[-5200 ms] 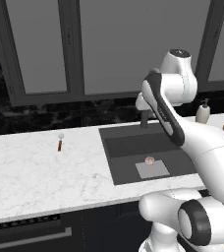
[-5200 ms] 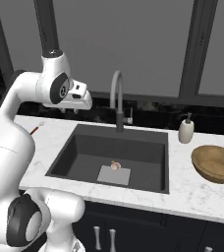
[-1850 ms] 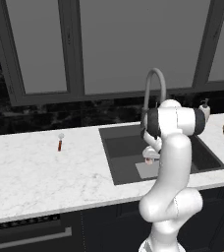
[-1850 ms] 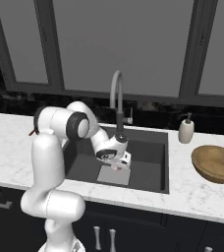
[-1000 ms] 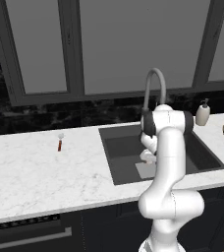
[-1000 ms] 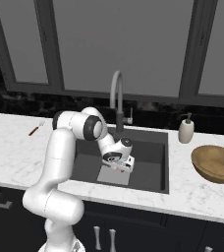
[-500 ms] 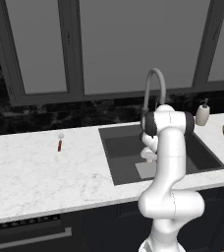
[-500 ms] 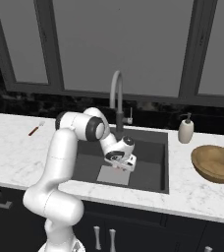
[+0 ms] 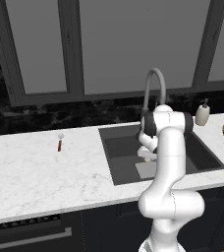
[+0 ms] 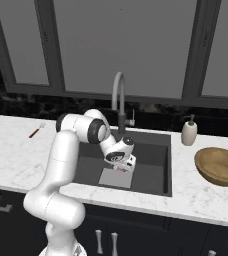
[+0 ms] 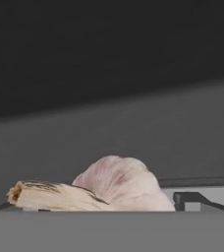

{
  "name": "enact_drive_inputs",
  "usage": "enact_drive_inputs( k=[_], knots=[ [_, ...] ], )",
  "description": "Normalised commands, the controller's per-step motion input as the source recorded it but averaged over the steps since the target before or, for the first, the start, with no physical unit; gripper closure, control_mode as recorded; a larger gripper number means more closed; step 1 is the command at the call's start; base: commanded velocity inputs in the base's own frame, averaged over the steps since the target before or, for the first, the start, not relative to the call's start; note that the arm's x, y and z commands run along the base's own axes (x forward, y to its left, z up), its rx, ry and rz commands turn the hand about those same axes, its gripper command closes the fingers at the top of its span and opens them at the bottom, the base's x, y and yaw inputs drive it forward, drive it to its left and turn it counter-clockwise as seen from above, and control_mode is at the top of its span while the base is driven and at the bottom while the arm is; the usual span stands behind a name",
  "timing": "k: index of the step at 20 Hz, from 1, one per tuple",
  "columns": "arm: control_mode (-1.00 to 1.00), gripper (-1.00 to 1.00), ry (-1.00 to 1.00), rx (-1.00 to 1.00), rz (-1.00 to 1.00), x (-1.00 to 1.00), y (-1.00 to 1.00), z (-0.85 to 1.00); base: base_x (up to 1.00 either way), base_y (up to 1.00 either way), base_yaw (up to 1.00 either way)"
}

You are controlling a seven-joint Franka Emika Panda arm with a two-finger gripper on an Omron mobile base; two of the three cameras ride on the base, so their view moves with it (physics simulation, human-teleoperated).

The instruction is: Pick the garlic from the sink and place it in the bowl. Then pick the bowl and place it in the microwave. Then close the microwave door and press the start button.

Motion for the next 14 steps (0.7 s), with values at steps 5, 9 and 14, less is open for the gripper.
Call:
enact_drive_inputs(
  k=[5, 9, 14],
  knots=[
    [-1.00, 1.00, 0.00, 0.00, 0.00, 0.08, 0.19, -0.01, 0.00, 0.00, 0.00],
    [-1.00, 1.00, -0.01, 0.01, 0.00, 0.00, 0.02, 0.00, 0.00, 0.00, 0.00],
    [-1.00, 1.00, -0.06, 0.04, 0.00, -0.48, -0.14, 0.07, 0.00, 0.00, 0.00]
  ],
)
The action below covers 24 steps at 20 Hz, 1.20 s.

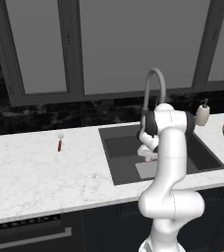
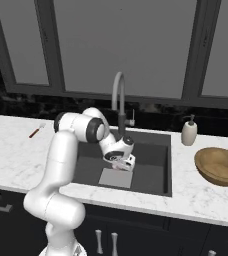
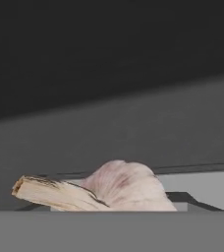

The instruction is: Pick the garlic from the sink and place it in the bowl. Then pick the bowl and place it in the microwave. Then close the microwave door and press the start button.

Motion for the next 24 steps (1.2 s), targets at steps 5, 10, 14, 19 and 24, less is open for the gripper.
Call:
enact_drive_inputs(
  k=[5, 10, 14, 19, 24],
  knots=[
    [-1.00, 1.00, -0.09, 0.03, -0.01, -0.98, -0.24, 0.46, 0.00, 0.00, 0.00],
    [-1.00, 1.00, -0.02, 0.00, -0.05, -0.73, -0.19, 1.00, 0.00, 0.00, 0.00],
    [-1.00, 1.00, 0.00, 0.01, -0.05, -0.34, -0.16, 1.00, 0.00, 0.00, 0.00],
    [-1.00, 1.00, 0.11, 0.05, -0.09, -0.02, -0.35, 1.00, 0.00, 0.00, 0.00],
    [-1.00, 1.00, 0.19, 0.07, -0.13, -0.01, -0.64, 1.00, 0.00, 0.00, 0.00]
  ],
)
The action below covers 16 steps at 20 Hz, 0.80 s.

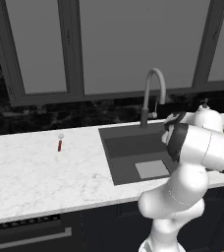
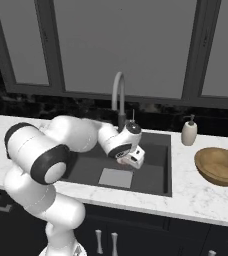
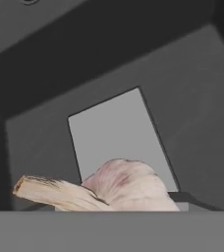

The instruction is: Pick the garlic from the sink and place it in the bowl. Then pick the bowl and place it in the microwave. Then close the microwave door and press the start button.

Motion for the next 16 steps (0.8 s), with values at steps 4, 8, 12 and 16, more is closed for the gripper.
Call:
enact_drive_inputs(
  k=[4, 8, 12, 16],
  knots=[
    [-1.00, 1.00, 0.12, 0.06, -0.17, -0.20, -0.80, 0.88, 0.00, 0.00, 0.00],
    [-1.00, 1.00, 0.02, 0.00, -0.20, -0.36, -0.84, 0.46, 0.00, 0.00, 0.00],
    [-1.00, 1.00, 0.00, 0.00, -0.20, -0.31, -0.85, 0.16, 0.00, 0.00, 0.00],
    [-1.00, 1.00, 0.00, 0.00, -0.26, -0.03, -0.48, 0.04, 0.00, 0.00, 0.00]
  ],
)
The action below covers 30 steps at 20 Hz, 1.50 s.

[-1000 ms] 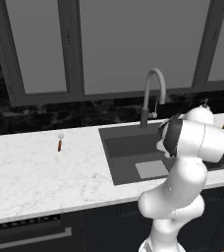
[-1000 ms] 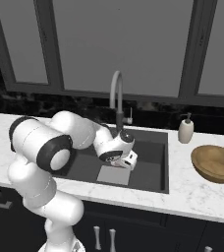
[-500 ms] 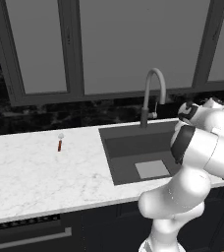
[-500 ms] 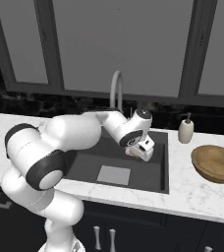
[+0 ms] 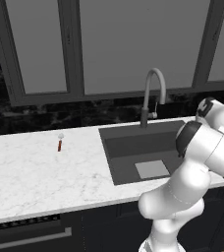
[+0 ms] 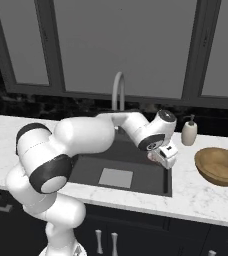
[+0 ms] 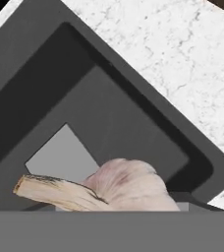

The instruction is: Pick the garlic from the sink and place it in the bowl. Then pick the bowl and place it in the microwave. Then close the microwave door and press the start button.

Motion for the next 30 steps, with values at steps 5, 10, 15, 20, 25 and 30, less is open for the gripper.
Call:
enact_drive_inputs(
  k=[5, 10, 15, 20, 25, 30],
  knots=[
    [-1.00, 1.00, -0.06, -0.01, -0.26, 0.01, -0.42, 0.21, 0.00, 0.00, 0.00],
    [-1.00, 1.00, -0.18, -0.04, -0.21, 0.03, -0.53, 0.20, 0.00, 0.00, 0.00],
    [-1.00, 1.00, -0.14, -0.07, -0.21, 0.02, -0.45, 0.18, 0.00, 0.00, 0.00],
    [-1.00, 1.00, -0.01, -0.05, -0.25, 0.03, -0.57, 0.18, 0.00, 0.00, 0.00],
    [-1.00, 1.00, 0.02, -0.01, -0.21, 0.08, -0.64, 0.03, 0.00, 0.00, 0.00],
    [-1.00, 1.00, 0.02, 0.04, -0.04, 0.13, -0.56, -0.01, 0.00, 0.00, 0.00]
  ],
)
